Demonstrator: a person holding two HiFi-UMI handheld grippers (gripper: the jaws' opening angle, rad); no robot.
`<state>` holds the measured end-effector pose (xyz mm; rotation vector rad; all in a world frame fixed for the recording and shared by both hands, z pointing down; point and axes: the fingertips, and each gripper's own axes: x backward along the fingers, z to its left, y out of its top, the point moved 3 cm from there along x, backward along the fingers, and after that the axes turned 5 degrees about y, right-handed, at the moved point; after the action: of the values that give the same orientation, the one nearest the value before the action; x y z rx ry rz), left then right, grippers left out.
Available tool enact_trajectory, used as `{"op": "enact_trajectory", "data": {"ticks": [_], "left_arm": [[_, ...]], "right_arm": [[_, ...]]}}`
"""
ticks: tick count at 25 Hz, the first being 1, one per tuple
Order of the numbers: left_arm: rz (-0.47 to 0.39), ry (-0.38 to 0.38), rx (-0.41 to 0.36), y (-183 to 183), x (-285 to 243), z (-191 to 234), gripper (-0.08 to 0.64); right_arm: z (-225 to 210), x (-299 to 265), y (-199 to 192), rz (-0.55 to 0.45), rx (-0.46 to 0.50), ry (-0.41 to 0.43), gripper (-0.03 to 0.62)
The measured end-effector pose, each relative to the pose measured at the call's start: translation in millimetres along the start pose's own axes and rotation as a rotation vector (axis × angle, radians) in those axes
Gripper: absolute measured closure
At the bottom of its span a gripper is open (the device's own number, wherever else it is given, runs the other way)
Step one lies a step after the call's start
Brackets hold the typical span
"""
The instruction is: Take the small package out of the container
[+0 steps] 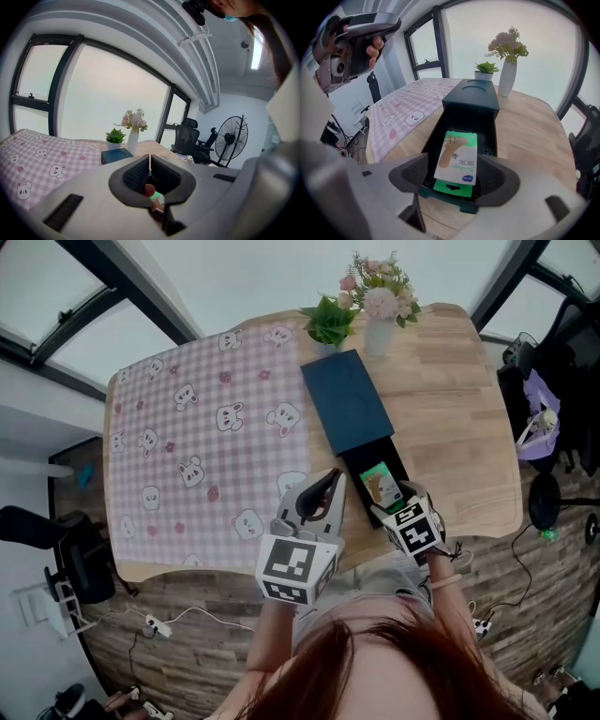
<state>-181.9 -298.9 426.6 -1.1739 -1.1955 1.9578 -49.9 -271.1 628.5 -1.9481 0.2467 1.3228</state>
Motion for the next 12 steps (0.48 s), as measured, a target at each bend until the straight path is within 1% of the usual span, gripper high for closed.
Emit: {"op": "enact_trajectory", "data": {"ticks": [12], "left_arm": [[0.013, -0.021, -0.001, 4, -10, 8, 0.543]], "right_arm": [[-5, -13, -3, 0.064, -0.013, -0.015, 0.264]]}}
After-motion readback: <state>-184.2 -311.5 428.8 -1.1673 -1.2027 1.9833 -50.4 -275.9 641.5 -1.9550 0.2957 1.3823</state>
